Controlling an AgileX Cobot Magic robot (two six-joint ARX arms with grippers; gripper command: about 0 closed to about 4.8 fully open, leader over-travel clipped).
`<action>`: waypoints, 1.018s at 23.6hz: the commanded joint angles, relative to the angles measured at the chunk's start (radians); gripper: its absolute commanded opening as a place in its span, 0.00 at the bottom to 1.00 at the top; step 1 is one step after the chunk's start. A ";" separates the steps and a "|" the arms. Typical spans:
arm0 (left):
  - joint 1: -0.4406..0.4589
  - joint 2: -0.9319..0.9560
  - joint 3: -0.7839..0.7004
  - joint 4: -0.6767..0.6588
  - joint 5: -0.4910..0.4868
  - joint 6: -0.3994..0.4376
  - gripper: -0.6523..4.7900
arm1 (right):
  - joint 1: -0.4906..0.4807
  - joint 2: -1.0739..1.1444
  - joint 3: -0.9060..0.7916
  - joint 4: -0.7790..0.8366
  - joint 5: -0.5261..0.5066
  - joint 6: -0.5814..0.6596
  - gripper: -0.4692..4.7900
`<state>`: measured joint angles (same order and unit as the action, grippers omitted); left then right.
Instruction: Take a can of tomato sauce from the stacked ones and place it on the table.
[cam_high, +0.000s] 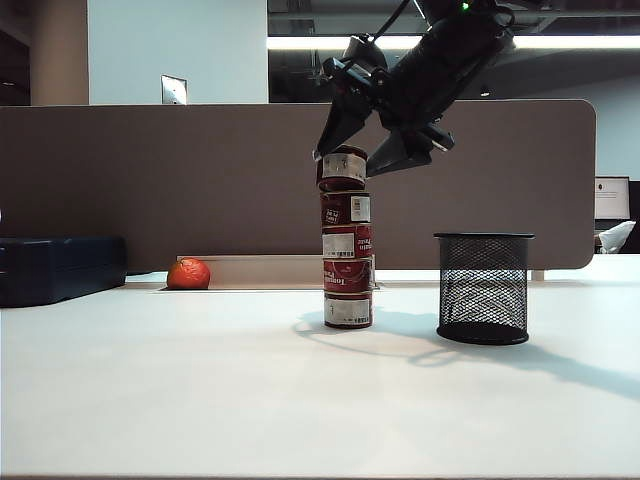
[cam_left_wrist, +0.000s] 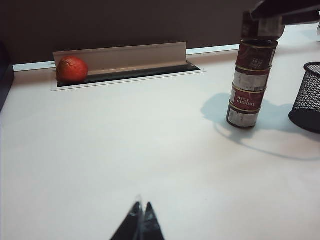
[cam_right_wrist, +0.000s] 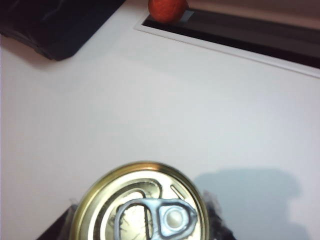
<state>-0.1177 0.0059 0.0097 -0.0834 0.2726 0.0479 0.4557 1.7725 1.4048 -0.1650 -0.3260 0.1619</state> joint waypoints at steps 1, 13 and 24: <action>0.001 0.000 0.002 0.008 0.000 -0.003 0.11 | 0.002 -0.001 0.002 -0.006 0.002 0.002 0.54; 0.001 0.000 0.002 0.008 0.000 -0.003 0.11 | 0.002 -0.002 0.002 -0.007 0.020 -0.002 0.46; 0.001 0.000 0.002 0.008 0.000 -0.003 0.11 | 0.002 -0.022 0.002 0.012 0.021 -0.016 0.35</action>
<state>-0.1177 0.0059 0.0097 -0.0868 0.2726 0.0483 0.4564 1.7641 1.4033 -0.1715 -0.3065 0.1539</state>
